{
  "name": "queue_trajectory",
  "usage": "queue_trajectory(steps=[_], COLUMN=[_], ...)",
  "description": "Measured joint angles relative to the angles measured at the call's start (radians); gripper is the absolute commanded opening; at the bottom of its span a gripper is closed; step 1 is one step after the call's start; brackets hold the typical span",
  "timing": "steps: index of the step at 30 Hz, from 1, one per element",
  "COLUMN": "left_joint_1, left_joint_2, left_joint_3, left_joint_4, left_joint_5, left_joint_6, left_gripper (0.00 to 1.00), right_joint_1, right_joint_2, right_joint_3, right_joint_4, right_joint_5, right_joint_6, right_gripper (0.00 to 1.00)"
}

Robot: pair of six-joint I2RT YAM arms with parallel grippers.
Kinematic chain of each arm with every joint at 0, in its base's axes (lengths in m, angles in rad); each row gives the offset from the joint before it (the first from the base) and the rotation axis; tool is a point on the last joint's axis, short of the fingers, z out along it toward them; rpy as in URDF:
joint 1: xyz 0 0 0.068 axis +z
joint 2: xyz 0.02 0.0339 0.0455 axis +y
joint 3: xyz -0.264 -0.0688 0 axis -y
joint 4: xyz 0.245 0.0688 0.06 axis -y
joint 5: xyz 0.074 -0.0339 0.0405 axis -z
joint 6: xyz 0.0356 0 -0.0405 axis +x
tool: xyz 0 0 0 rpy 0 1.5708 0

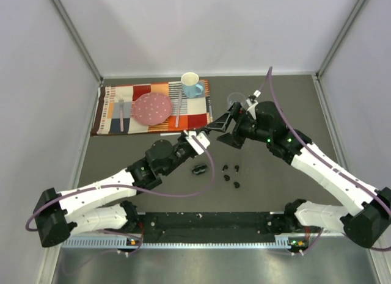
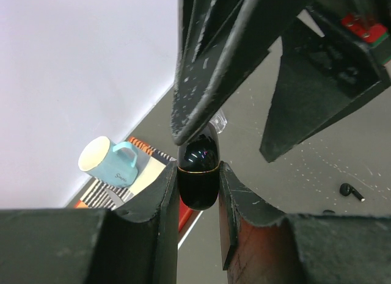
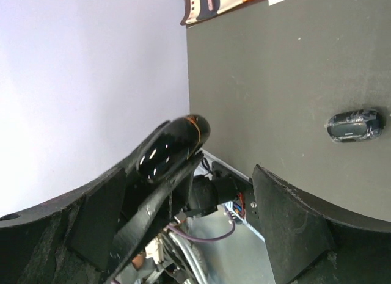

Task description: Insert the wireless bluetooth earbuds into the charging case

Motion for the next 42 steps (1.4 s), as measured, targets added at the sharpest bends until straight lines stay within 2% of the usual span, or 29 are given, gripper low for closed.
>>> queue_trajectory(steps=[3,4,6,7,10,12,13,18,23,24,25,26,28,30,31,32,38,40,42], left_joint_1=[-0.023,-0.029,-0.039,-0.042,-0.046,-0.050,-0.051,-0.058,-0.074,-0.076,-0.077,-0.078,-0.078,-0.079,-0.079,-0.079,-0.082,-0.082,-0.082], left_joint_2=[0.005,0.006,0.011,0.013,0.019,0.026,0.028,0.035,0.037,0.039,0.041,0.044,0.048,0.054,0.056,0.057,0.072,0.072,0.071], left_joint_3=[0.000,0.000,0.000,0.000,-0.002,-0.003,-0.003,-0.007,-0.017,-0.018,-0.019,-0.020,-0.021,-0.021,-0.021,-0.021,-0.010,-0.003,0.005], left_joint_4=[0.014,0.018,0.026,0.027,0.027,0.027,0.028,0.034,0.053,0.054,0.055,0.058,0.056,0.055,0.055,0.055,0.035,0.017,0.002], left_joint_5=[-0.025,-0.033,-0.046,-0.051,-0.067,-0.081,-0.085,-0.113,-0.123,-0.123,-0.124,-0.124,-0.136,-0.150,-0.155,-0.158,-0.172,-0.167,-0.151], left_joint_6=[0.033,0.044,0.064,0.073,0.093,0.109,0.117,0.152,0.175,0.177,0.179,0.182,0.203,0.214,0.219,0.221,0.183,0.148,0.111], left_gripper=[0.00,0.00,0.00,0.00,0.00,0.00,0.00,0.00,0.00,0.00,0.00,0.00,0.00,0.00,0.01,0.06,0.43,0.47,0.55], right_joint_1=[0.000,0.000,0.000,0.000,0.002,0.006,0.006,0.006,0.006,0.006,0.006,0.006,0.006,0.005,0.005,0.004,0.005,0.006,0.006], right_joint_2=[0.027,0.034,0.047,0.052,0.066,0.078,0.081,0.102,0.130,0.132,0.133,0.133,0.134,0.134,0.134,0.134,0.133,0.127,0.117], right_joint_3=[0.022,0.028,0.039,0.042,0.050,0.062,0.065,0.069,0.077,0.077,0.078,0.078,0.079,0.079,0.080,0.080,0.080,0.079,0.075], right_joint_4=[0.000,0.001,0.000,0.002,0.009,0.013,0.013,0.013,0.015,0.016,0.017,0.016,0.010,0.006,0.004,0.003,-0.007,-0.012,-0.014], right_joint_5=[0.008,0.011,0.018,0.019,0.018,0.017,0.017,0.011,-0.005,-0.007,-0.009,-0.009,-0.005,-0.001,0.003,0.004,0.020,0.024,0.029], right_joint_6=[0.002,0.003,0.004,0.006,0.009,0.008,0.006,0.002,-0.002,-0.001,-0.002,-0.003,0.009,0.018,0.022,0.024,0.012,-0.008,-0.036], right_gripper=[0.73,0.67,0.63,0.56,0.46,0.46,0.51,0.53,0.48,0.44,0.25,0.18,0.11,0.11,0.04,0.01,0.00,0.00,0.00])
